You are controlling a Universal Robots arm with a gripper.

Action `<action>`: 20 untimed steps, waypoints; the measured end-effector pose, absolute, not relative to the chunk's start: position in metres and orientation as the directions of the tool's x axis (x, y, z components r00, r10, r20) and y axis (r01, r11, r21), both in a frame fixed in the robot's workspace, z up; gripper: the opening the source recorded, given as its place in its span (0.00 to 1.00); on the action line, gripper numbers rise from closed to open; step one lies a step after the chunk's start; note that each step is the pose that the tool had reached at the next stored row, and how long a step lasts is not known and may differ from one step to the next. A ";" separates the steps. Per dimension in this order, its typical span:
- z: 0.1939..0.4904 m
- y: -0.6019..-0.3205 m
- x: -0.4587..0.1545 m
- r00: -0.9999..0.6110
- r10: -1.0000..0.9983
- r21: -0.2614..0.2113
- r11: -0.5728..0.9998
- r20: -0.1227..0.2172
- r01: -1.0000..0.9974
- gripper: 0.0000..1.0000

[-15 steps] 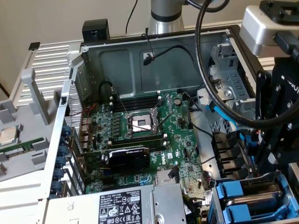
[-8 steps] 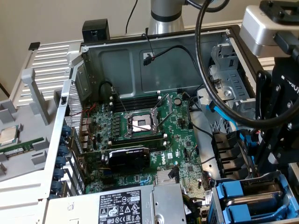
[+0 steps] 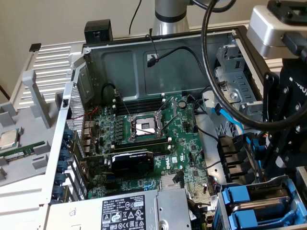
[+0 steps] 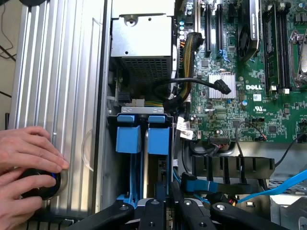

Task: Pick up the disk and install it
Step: 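Insert the first disk wire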

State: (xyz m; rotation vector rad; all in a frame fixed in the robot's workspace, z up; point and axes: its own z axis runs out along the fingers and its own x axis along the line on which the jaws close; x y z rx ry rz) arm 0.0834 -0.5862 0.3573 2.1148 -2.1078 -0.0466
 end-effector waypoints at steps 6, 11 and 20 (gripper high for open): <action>0.357 -0.587 0.083 -0.012 -0.997 0.141 0.022 0.072 -0.990 0.16; 0.357 -0.593 0.084 -0.017 -0.998 0.145 0.026 0.062 -0.989 0.16; 0.355 -0.598 0.086 -0.018 -0.999 0.146 0.024 0.042 -0.989 0.16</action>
